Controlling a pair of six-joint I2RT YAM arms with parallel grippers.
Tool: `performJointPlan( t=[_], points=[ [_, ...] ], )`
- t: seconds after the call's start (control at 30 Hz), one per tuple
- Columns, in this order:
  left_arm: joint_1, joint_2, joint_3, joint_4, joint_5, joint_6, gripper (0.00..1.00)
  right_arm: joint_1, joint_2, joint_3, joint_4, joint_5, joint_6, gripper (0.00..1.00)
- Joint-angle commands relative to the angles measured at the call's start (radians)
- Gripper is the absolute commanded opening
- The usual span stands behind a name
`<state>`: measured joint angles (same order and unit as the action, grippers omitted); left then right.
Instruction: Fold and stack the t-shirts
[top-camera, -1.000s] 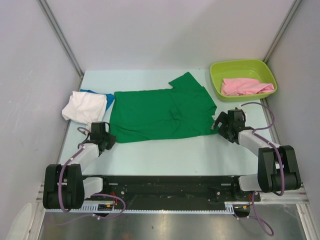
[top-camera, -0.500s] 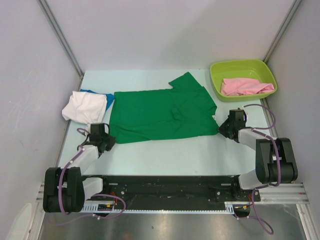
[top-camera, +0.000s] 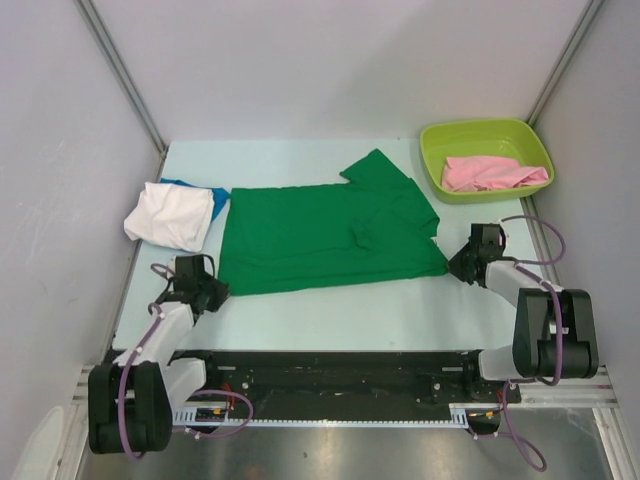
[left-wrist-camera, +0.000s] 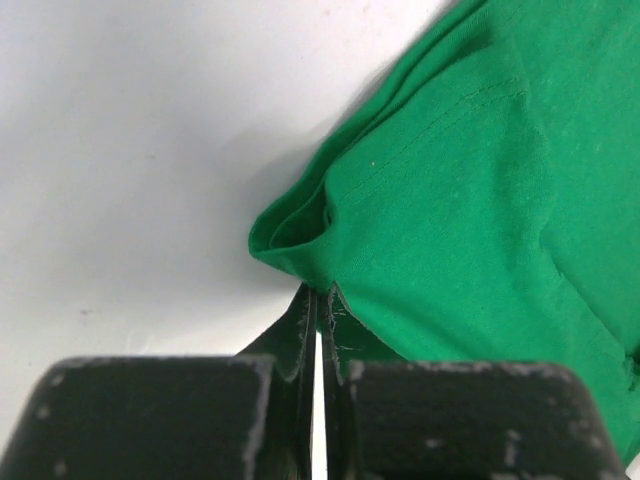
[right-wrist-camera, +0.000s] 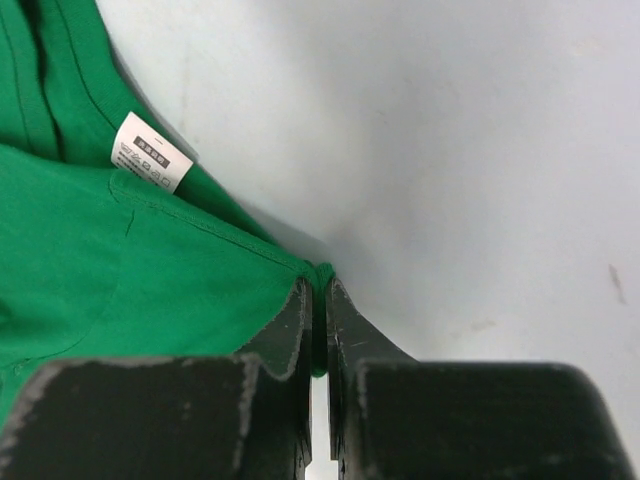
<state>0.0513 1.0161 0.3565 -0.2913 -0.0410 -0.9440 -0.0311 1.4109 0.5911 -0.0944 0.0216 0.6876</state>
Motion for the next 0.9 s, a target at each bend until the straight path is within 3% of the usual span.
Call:
performJointPlan(
  t=[0.0,0.3,0.6,0.87],
  points=[
    [0.027,-0.074,-0.013,-0.092,0.007,0.04,0.0,-0.042,-0.088,-0.036,-0.149,0.092,-0.048,0.0],
    [0.039,-0.195,-0.021,-0.203,0.062,0.074,0.03,-0.066,-0.311,-0.123,-0.298,0.077,-0.005,0.0],
    [0.029,-0.338,-0.042,-0.317,0.101,-0.015,0.04,-0.046,-0.487,-0.16,-0.438,0.109,0.069,0.0],
    [-0.002,-0.521,-0.033,-0.468,0.067,-0.113,0.11,0.121,-0.559,-0.165,-0.585,0.227,0.22,0.0]
  ],
)
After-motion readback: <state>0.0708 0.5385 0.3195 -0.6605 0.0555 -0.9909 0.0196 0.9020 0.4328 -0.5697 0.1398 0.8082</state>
